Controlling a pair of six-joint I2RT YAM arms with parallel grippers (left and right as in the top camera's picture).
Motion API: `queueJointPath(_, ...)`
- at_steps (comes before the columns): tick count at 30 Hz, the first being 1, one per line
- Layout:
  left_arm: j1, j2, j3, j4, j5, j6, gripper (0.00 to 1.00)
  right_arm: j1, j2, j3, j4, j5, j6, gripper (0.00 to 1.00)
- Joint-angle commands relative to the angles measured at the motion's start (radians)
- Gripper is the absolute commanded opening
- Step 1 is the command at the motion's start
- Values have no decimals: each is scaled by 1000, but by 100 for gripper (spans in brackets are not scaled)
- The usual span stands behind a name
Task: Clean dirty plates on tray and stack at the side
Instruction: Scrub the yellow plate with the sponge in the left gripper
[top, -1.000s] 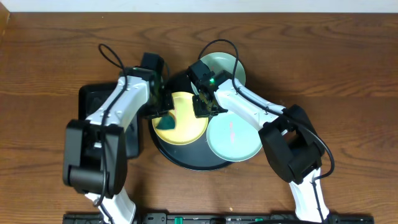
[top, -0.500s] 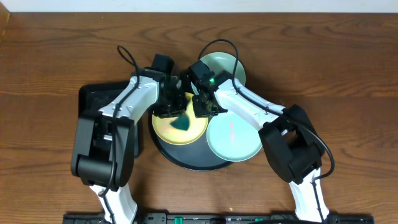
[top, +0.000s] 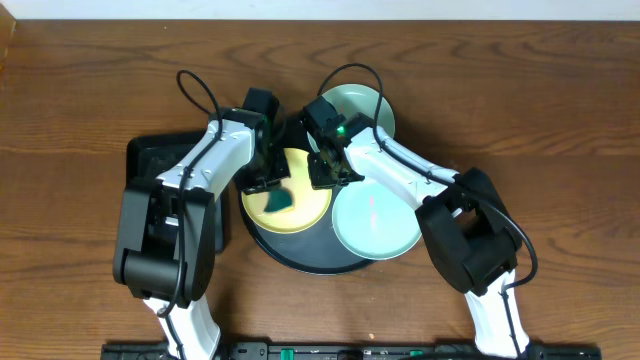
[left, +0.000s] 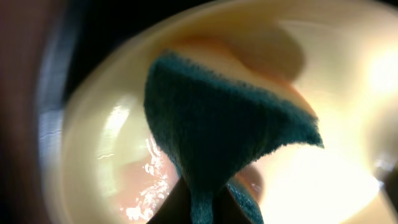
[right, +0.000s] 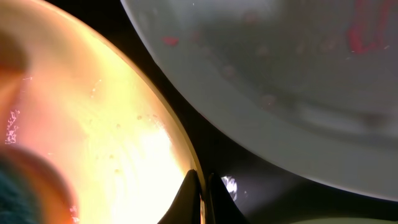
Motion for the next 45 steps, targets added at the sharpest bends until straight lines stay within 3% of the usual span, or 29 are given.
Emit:
queueJointPath(1, 21, 29, -27, -49, -269, -79, 7, -5, 14, -18, -1, 2, 11, 1)
queueJointPath(4, 18, 29, -27, -60, -233, -41, 7, -5, 14, -18, -1, 2, 11, 1)
queueJointPath(11, 18, 29, -27, -40, 331, 393, 7, -5, 14, -18, -2, 2, 11, 1)
queueJointPath(14, 18, 29, -27, -40, 432, 431, 7, -5, 14, -18, -2, 2, 11, 1)
queueJointPath(17, 20, 29, -27, -22, 425, 418, 8, -5, 14, -18, -3, 2, 11, 1)
queueJointPath(19, 21, 29, -27, 8, 359, 341, 7, -5, 14, -18, -3, 2, 11, 1)
queueJointPath(27, 21, 29, -9, 91, -156, -23, 7, -5, 14, -18, -5, 2, 11, 1)
queueJointPath(32, 21, 13, 58, 19, -262, -42, 7, -5, 14, -22, -6, 2, 11, 1)
queueJointPath(45, 30, -164, 213, -197, -252, 28, 7, -5, 14, -54, -2, 2, 19, 1)
